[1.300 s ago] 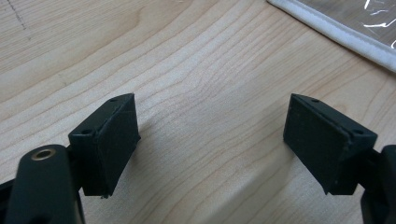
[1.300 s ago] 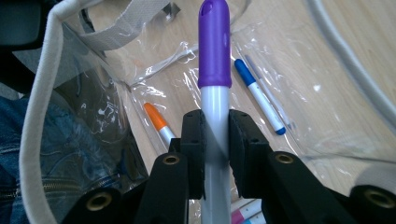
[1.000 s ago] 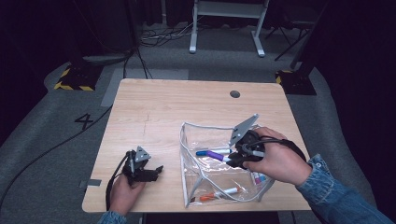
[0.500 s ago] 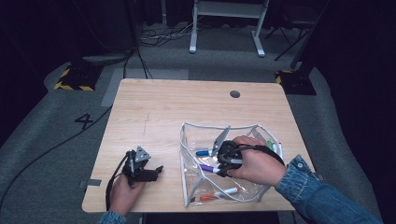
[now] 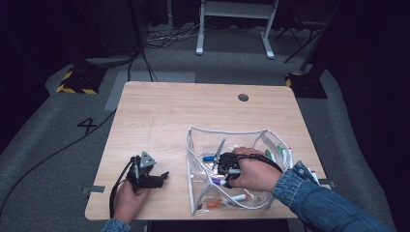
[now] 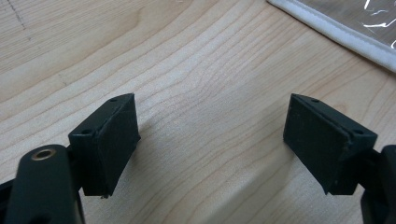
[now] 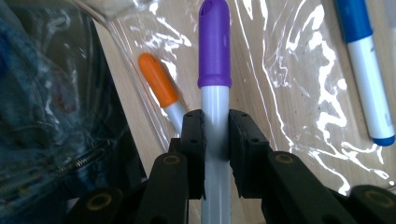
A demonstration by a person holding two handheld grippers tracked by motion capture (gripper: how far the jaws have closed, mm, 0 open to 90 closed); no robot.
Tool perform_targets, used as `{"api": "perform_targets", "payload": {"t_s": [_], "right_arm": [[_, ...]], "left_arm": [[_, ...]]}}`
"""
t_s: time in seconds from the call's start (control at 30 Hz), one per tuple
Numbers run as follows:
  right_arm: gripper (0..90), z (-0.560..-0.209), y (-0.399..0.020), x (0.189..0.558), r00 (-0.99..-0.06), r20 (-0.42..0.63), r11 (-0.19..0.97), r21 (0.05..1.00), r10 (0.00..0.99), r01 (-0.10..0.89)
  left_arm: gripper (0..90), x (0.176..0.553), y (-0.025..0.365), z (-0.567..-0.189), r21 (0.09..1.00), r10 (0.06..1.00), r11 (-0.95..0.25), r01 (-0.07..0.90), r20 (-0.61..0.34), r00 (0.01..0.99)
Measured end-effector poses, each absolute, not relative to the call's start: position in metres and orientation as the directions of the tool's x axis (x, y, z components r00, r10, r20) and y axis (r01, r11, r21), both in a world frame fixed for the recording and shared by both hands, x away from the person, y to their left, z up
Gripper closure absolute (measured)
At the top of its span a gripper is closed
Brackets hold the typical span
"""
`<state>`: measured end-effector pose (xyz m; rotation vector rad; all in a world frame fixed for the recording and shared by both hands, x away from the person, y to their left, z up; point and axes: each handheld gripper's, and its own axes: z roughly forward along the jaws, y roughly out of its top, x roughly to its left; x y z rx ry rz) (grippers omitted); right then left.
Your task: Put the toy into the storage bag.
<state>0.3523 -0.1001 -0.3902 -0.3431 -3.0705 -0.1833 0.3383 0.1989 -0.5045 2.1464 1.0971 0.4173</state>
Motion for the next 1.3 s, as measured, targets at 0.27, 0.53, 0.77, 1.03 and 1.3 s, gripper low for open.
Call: {"api": "perform_targets", "payload": {"t_s": [0.27,0.53,0.77,1.03,1.3], "right_arm": [[65.7,-0.395,-0.107,0.352,-0.973,0.064,0.964,0.134,0.221,0.228],[53.9,-0.363,-0.119,0.35,-0.964,0.029,0.919,0.294,0.265,0.262],[53.6,-0.318,-0.145,0.344,-0.95,-0.053,0.85,0.464,0.308,0.25],[53.8,-0.281,-0.193,0.339,-0.899,-0.075,0.753,0.578,0.432,0.313],[55.1,-0.268,-0.253,0.337,-0.823,-0.063,0.653,0.643,0.564,0.399]], "left_arm": [[18.4,0.338,0.199,-0.504,0.696,0.804,-0.413,0.587,-0.025,0.595],[18.4,0.338,0.199,-0.504,0.695,0.801,-0.42,0.584,-0.018,0.598],[18.4,0.338,0.2,-0.504,0.693,0.799,-0.427,0.581,-0.013,0.601],[18.4,0.338,0.2,-0.504,0.694,0.8,-0.424,0.582,-0.015,0.6],[18.4,0.338,0.2,-0.504,0.693,0.8,-0.424,0.582,-0.015,0.6]]}}
